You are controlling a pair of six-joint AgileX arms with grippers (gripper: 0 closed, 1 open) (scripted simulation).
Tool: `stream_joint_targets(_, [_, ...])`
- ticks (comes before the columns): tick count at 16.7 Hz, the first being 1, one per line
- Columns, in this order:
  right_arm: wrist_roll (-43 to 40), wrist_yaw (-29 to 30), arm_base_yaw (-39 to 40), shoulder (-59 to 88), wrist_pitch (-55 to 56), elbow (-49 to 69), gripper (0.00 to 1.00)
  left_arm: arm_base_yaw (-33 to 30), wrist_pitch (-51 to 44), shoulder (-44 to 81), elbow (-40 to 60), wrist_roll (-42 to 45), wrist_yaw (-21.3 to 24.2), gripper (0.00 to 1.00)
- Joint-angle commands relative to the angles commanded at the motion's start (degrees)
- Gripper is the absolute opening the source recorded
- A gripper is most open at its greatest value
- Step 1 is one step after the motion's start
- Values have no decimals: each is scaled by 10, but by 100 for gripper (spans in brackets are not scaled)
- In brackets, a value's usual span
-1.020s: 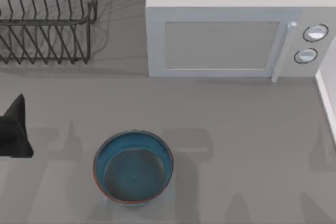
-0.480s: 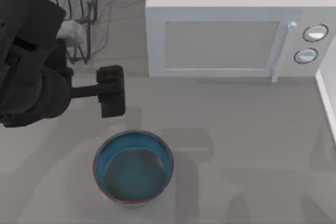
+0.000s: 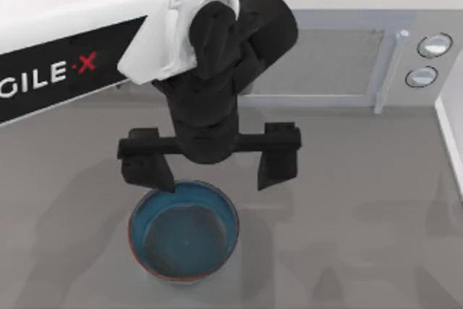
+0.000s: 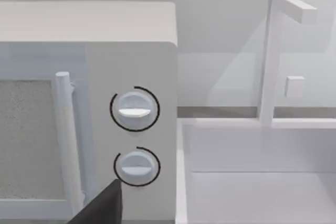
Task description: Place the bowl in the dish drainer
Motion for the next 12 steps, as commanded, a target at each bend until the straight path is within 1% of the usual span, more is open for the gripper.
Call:
stream_joint_targets(2, [0,0,0,0,0,0,100,-21,-27,44,45,-21,0,100])
stream_joint_targets(4, [0,0,0,0,0,0,100,-32,-41,68,69,-32,1,100])
stream_joint_targets(10, [0,0,0,0,0,0,100,-32,-39,71,69,-32,1,100])
stream_joint_targets(12, [0,0,0,0,0,0,100,-32,-19,77,51,-31,1,100])
